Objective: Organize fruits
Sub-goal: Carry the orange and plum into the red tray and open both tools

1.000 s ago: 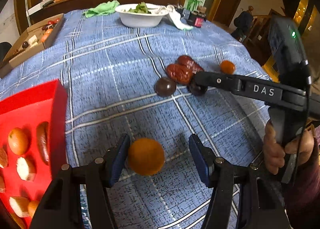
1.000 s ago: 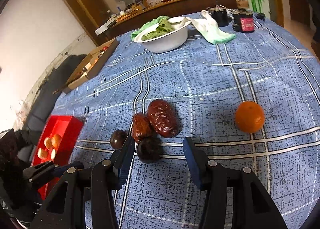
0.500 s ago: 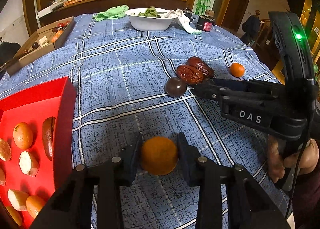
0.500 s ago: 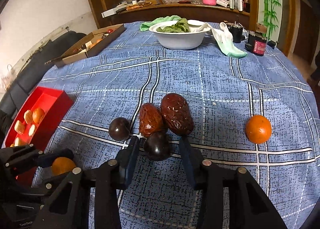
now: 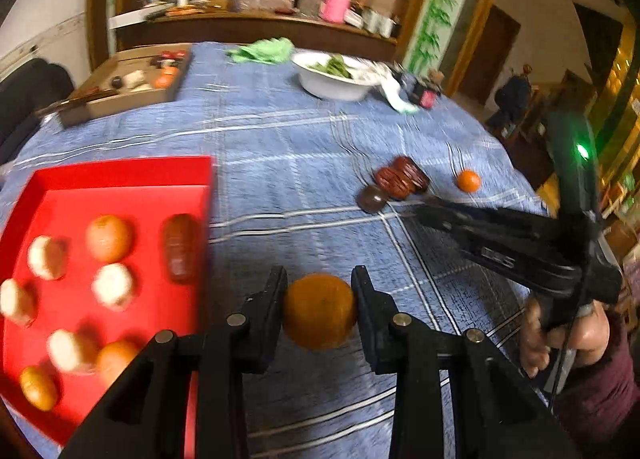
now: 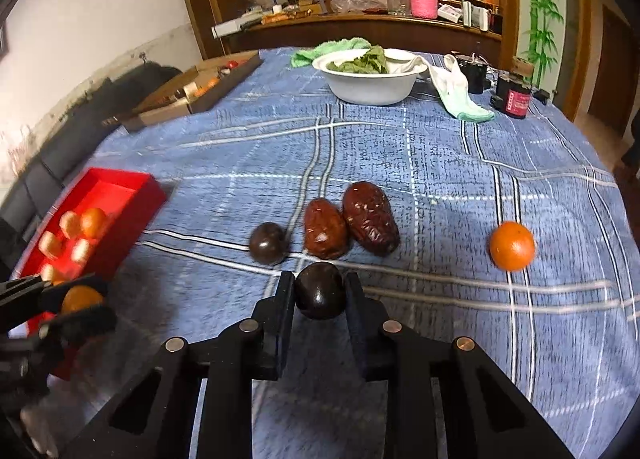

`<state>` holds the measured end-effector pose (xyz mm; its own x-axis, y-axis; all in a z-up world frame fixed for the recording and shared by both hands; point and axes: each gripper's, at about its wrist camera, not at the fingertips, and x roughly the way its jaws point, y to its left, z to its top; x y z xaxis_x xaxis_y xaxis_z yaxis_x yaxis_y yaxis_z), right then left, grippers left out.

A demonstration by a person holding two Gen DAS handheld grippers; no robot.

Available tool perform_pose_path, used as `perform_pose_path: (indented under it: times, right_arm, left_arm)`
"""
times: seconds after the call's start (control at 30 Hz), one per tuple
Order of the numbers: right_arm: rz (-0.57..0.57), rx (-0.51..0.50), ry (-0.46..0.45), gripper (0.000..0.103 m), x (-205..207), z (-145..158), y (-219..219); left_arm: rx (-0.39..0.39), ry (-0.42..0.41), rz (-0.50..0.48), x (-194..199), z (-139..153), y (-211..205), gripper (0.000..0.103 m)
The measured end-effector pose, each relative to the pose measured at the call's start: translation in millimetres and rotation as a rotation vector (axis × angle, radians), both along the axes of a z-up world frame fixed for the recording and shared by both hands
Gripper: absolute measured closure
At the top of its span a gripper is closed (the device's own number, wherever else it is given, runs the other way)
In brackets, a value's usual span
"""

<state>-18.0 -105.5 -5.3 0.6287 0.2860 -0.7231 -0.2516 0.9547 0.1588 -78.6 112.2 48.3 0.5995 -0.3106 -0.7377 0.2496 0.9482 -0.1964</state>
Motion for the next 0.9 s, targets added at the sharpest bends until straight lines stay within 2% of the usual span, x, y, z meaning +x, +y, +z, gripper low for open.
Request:
perform_pose_path:
  times: [0.17, 0.4, 0.53, 0.67, 0.9]
  right_arm:
    - [0.031, 0.08, -0.012, 0.076, -22, 22, 12]
    - [0.163, 0.111, -0.022, 0.076, -39, 45, 77]
    - [0.256, 0.135, 0.002, 0.076, -44, 45, 121]
    - [0.334, 0.09, 0.023, 0.075, -47, 38, 166]
    - [0.417, 0.057, 0.043, 0.075, -57, 28, 214]
  left_arm:
    - [-0.045, -0.022, 0.092, -6, 13, 43, 0.071]
    - [-0.073, -0.032, 0.218, -15, 17, 102, 0.071]
    - [-0.061, -0.011, 0.29, -17, 10, 127, 0.071]
    - [-0.051, 0.011, 0.336, -12, 1, 142, 0.071]
    - [-0.12, 0.014, 0.375, -16, -4, 164, 0.071]
